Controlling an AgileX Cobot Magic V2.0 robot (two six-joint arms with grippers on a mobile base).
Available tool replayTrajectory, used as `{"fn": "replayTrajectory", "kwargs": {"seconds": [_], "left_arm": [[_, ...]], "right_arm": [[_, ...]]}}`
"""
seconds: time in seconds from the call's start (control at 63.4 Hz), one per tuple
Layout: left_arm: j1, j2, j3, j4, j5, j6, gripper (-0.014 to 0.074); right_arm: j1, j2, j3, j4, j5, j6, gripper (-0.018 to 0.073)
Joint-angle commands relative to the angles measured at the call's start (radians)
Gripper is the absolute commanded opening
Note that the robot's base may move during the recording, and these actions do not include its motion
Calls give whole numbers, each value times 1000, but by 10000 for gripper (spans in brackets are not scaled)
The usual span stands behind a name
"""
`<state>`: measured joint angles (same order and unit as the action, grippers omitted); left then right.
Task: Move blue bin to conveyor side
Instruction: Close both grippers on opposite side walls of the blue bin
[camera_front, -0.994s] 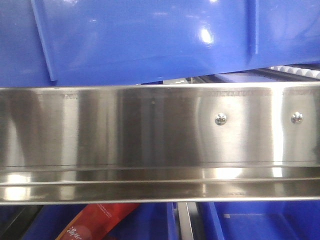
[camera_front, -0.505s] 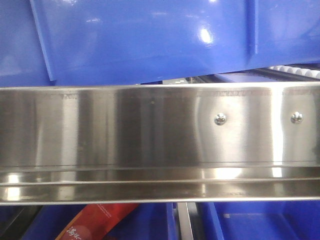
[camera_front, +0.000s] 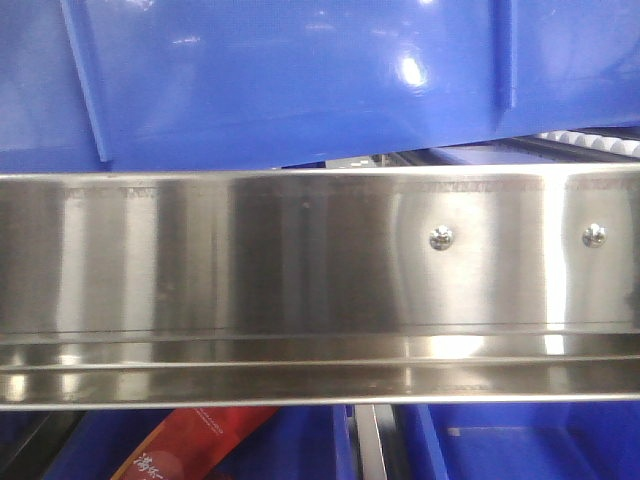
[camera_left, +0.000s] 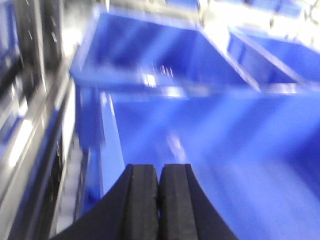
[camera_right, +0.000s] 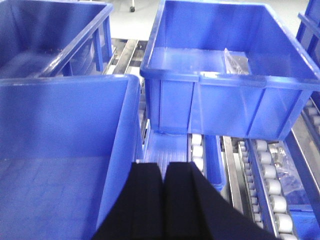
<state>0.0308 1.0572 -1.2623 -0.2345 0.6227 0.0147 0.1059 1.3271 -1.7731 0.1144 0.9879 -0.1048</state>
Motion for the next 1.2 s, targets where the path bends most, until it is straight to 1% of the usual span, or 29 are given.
{"fn": "replayTrajectory", "kwargs": {"seconds": [0.0, 0.047, 0.126, 0.205, 0.268, 0.331, 0.394, 0.442, 0.52, 0.552, 0.599, 0.647, 0.725, 0.931, 0.978, 1.025, 1.12, 1.183], "left_arm": [[-7, 16, -8, 2, -53, 1, -20], [-7, 31, -8, 2, -63, 1, -20], [-7, 61, -19, 2, -52, 1, -20], [-7, 107, -64, 5, 49, -25, -20], [-7, 150, -108, 7, 107, -27, -20], [-7, 186, -147, 7, 138, -32, -20], [-7, 219, -192, 41, 171, -68, -20], [-7, 240, -213, 78, 196, -100, -20], [-7, 273, -259, 168, 237, -161, -20], [-7, 284, -273, 184, 255, -179, -20], [-7, 303, -298, 208, 291, -183, -20], [-7, 315, -309, 215, 325, -183, -20], [-7, 320, -311, 213, 347, -183, -20], [-7, 320, -311, 215, 357, -183, -20], [-7, 320, -311, 215, 357, -183, -20], [-7, 320, -311, 215, 357, -183, -20], [-7, 320, -307, 219, 358, -183, -20], [-7, 322, -302, 219, 358, -183, -20]], "right_arm": [[-4, 2, -9, 2, -27, -5, -88], [-4, 12, -9, 8, -15, -5, -88], [1, 33, -10, 8, 42, -5, -88], [24, 61, -21, -1, 79, -7, -85], [57, 94, -57, -43, 124, -7, -83], [91, 134, -110, -99, 173, -7, -83], [122, 181, -176, -146, 233, -7, -83], [137, 217, -231, -158, 233, -7, -83], [139, 270, -308, -156, 233, -3, -83], [139, 287, -329, -156, 233, -2, -83], [139, 297, -336, -156, 233, -2, -83], [139, 307, -336, -156, 233, -2, -83], [139, 319, -336, -156, 233, -2, -83], [139, 344, -328, -156, 233, -12, -83], [139, 349, -328, -154, 233, -17, -50], [139, 351, -328, -149, 233, -17, 14], [139, 360, -326, -121, 233, -17, 250], [139, 367, -318, -121, 233, -17, 340]]}}
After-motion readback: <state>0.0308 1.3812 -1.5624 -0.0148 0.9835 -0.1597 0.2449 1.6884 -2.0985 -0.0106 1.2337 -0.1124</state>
